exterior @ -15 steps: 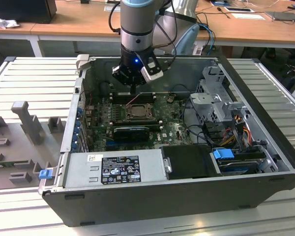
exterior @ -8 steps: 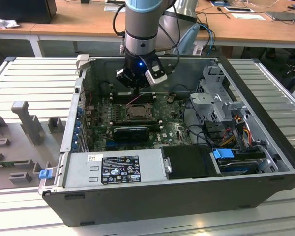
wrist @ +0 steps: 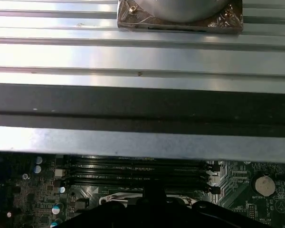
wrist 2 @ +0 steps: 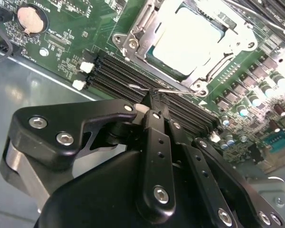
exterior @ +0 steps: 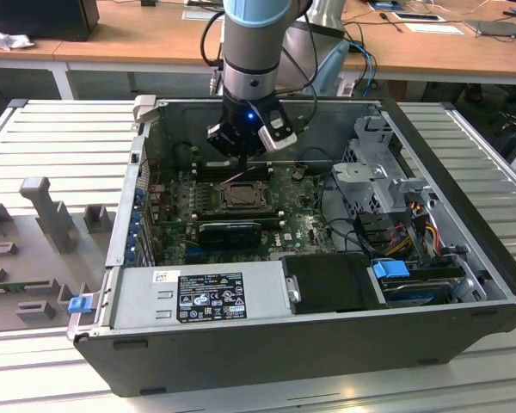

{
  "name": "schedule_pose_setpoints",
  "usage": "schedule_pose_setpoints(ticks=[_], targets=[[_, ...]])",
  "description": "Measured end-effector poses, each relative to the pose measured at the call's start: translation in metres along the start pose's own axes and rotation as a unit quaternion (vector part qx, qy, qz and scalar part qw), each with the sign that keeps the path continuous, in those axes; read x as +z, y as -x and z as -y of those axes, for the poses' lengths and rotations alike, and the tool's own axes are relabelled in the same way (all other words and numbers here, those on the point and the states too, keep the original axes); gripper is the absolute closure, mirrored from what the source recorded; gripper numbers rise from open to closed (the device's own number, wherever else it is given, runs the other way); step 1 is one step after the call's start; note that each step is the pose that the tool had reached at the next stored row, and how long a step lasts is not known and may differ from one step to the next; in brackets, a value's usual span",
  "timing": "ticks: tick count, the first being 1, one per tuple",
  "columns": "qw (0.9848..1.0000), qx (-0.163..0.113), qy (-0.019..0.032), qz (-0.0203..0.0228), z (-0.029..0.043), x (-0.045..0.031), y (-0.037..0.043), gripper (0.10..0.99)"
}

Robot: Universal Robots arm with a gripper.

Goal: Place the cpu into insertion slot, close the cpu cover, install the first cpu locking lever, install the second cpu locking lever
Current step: 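Install the first cpu locking lever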

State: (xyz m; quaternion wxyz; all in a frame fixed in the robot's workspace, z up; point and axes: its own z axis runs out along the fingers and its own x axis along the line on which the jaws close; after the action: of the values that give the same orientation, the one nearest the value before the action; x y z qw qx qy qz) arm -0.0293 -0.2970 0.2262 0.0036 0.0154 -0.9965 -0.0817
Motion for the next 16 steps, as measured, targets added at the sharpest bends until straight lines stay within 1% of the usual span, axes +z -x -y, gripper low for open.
schedule_pose_setpoints(ticks=[3,6,10,12,13,16], targets=[[1.0,0.0,-0.0004,0.0,0.0005,0.002,0.002,0.98],[1.0,0.0,-0.0025,0.0,0.001,0.0037,0.007,0.98],[1.0,0.0,-0.0041,-0.0001,0.0015,0.0058,0.0114,0.98],[1.0,0.0,-0.0042,-0.0001,0.002,0.0087,0.0131,0.98],[1.0,0.0,-0.0042,-0.0001,0.0025,0.012,0.0136,0.98],[1.0,0.0,-0.0042,-0.0001,0.0032,0.0157,0.0143,0.98]])
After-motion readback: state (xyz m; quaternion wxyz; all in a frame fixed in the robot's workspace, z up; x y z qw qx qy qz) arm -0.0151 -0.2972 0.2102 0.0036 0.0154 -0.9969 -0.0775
